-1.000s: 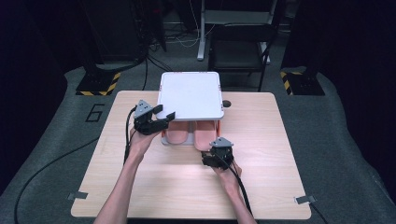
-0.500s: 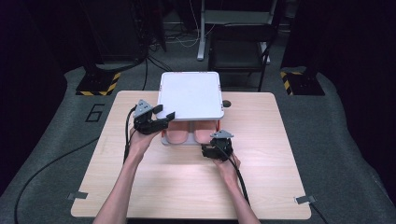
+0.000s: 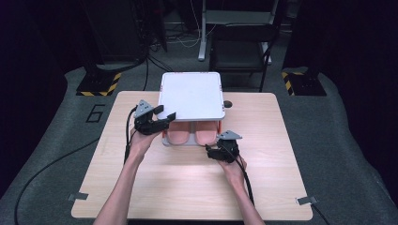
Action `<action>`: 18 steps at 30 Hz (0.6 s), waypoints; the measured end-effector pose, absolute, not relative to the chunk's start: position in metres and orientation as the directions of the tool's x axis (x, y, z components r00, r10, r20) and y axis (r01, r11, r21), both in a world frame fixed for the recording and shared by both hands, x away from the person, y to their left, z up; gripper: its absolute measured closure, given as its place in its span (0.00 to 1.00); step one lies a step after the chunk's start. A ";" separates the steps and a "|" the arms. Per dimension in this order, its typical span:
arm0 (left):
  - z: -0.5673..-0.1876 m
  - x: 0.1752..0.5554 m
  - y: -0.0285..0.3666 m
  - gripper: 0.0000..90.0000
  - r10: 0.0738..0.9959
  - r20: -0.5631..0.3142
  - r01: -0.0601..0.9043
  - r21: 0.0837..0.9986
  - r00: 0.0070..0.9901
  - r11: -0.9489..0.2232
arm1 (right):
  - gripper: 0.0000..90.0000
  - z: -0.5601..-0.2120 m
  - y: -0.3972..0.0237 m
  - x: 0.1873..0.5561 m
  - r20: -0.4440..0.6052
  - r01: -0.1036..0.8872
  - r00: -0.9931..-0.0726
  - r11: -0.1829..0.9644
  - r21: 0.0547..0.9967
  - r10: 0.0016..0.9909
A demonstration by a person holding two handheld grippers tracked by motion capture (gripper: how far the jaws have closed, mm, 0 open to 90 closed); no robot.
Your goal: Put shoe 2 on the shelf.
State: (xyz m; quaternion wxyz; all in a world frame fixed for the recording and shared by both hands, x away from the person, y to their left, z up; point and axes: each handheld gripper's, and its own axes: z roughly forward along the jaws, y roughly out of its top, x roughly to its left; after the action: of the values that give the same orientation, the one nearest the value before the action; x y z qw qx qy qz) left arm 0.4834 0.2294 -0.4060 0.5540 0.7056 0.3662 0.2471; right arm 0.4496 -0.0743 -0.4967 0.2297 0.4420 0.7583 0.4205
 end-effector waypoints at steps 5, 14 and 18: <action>-0.406 0.483 0.229 0.38 0.792 -0.054 0.243 0.962 0.608 -0.121 | 0.29 -0.484 -0.089 0.437 -0.041 0.404 -0.518 0.287 0.868 0.854; -0.406 0.483 0.230 0.38 0.789 -0.055 0.243 0.962 0.611 -0.121 | 0.31 -0.512 -0.080 0.460 -0.064 0.495 -0.476 0.328 0.805 0.877; -0.406 0.483 0.230 0.38 0.789 -0.055 0.244 0.962 0.612 -0.122 | 0.31 -0.511 -0.079 0.467 -0.039 0.507 -0.465 0.302 0.807 0.884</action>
State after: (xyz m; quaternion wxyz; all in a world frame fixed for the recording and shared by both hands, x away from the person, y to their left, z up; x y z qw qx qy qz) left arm 0.4829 0.2299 -0.4056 0.5530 0.7074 0.3648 0.2464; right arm 0.4666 -0.0789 -0.5108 0.2489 0.4533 0.7675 0.3789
